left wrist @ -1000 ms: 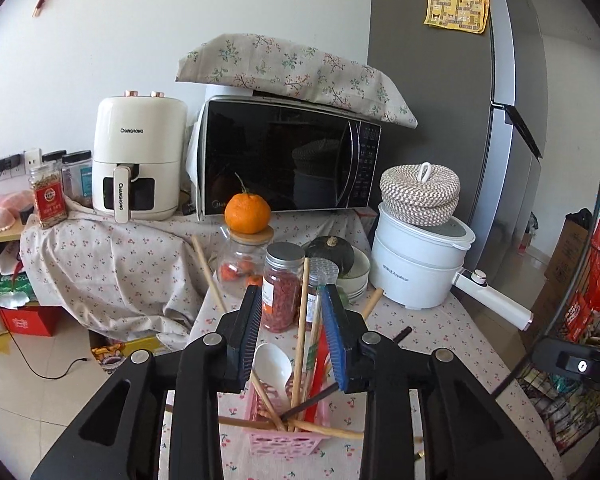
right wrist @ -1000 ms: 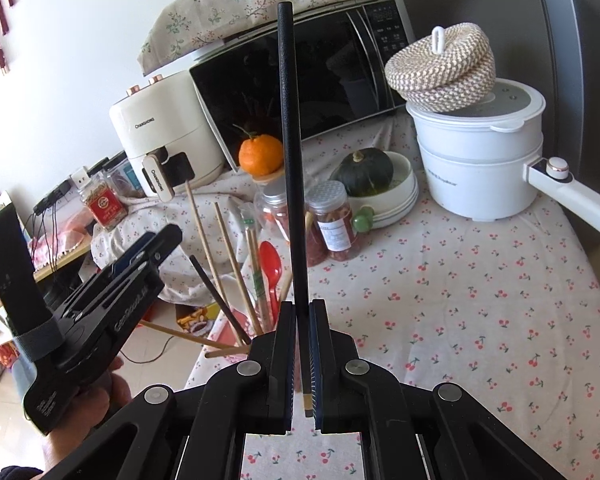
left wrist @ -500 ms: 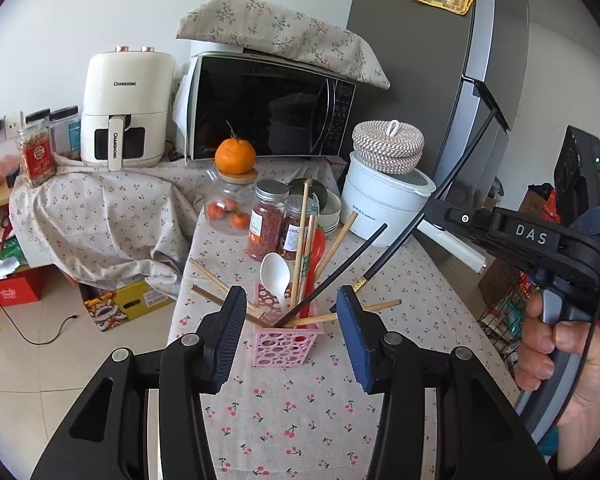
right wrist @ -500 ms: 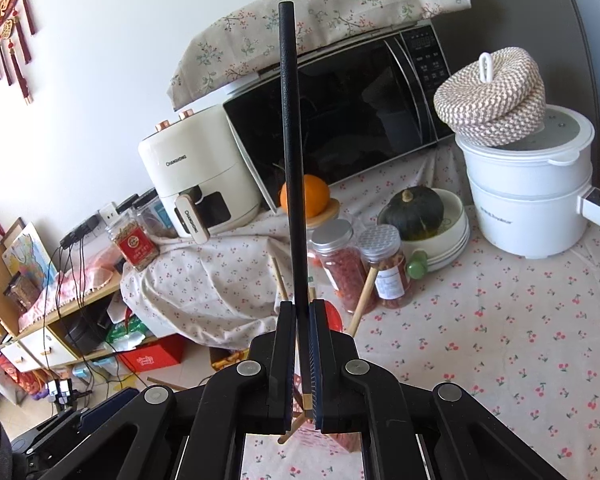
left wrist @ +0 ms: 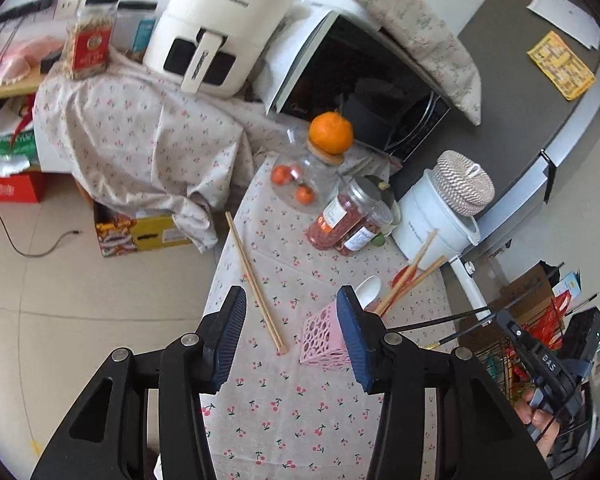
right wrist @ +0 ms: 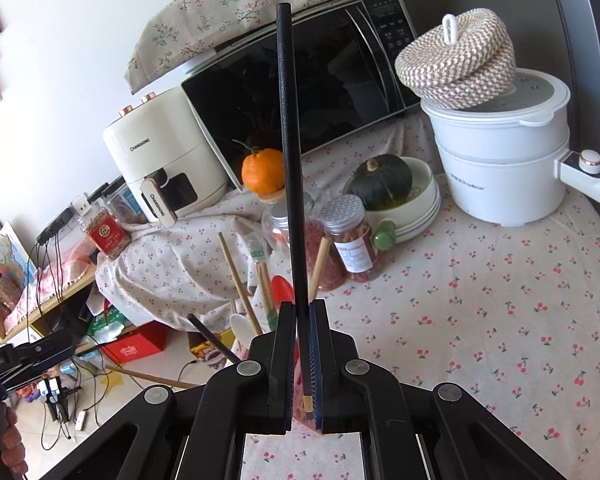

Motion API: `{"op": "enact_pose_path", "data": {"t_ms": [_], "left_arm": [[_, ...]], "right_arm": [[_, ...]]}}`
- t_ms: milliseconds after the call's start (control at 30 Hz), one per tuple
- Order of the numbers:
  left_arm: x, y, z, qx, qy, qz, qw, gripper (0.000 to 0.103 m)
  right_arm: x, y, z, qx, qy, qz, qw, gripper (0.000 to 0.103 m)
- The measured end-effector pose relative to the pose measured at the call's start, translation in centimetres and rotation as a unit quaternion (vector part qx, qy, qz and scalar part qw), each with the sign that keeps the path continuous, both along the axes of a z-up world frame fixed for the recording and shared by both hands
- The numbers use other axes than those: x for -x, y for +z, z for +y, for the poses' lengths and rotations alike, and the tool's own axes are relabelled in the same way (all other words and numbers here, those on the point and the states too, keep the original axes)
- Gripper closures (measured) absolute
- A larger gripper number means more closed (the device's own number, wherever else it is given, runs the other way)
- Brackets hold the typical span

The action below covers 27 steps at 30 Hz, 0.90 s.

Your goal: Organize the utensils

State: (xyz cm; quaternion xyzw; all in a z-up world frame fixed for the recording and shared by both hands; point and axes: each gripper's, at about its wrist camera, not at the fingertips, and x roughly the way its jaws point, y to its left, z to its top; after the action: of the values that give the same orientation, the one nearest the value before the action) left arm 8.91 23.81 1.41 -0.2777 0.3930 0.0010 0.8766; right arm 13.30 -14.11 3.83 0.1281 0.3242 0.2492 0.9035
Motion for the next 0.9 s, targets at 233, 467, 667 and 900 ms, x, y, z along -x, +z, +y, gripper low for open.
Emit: {"op": "enact_pose_path", "data": {"t_ms": [233,467,667,900], "left_arm": [[-8.9,-8.7,1.9,0.024,-0.003,0.077,0.9968,0.064],[-16.0,-14.5,3.0,0.055,0.013,0.085,0.9948,0.073],[-19.7,-17.4,3.1,0.056,0.021,0.107,0.9925,0.073],[-19.9,-17.1,3.4,0.053,0.021,0.080,0.9951,0.095]], "right_arm": [[-0.4,-1.0,-0.8,0.018,0.004,0.010,1.000,0.098],[-1.1,-2.0,-0.8,0.039,0.010,0.020,0.999,0.098],[-1.9,-2.7,-0.7,0.044,0.014,0.028,0.999,0.098],[-2.1,-3.1,-0.7,0.049,0.011,0.033,0.998,0.098]]}}
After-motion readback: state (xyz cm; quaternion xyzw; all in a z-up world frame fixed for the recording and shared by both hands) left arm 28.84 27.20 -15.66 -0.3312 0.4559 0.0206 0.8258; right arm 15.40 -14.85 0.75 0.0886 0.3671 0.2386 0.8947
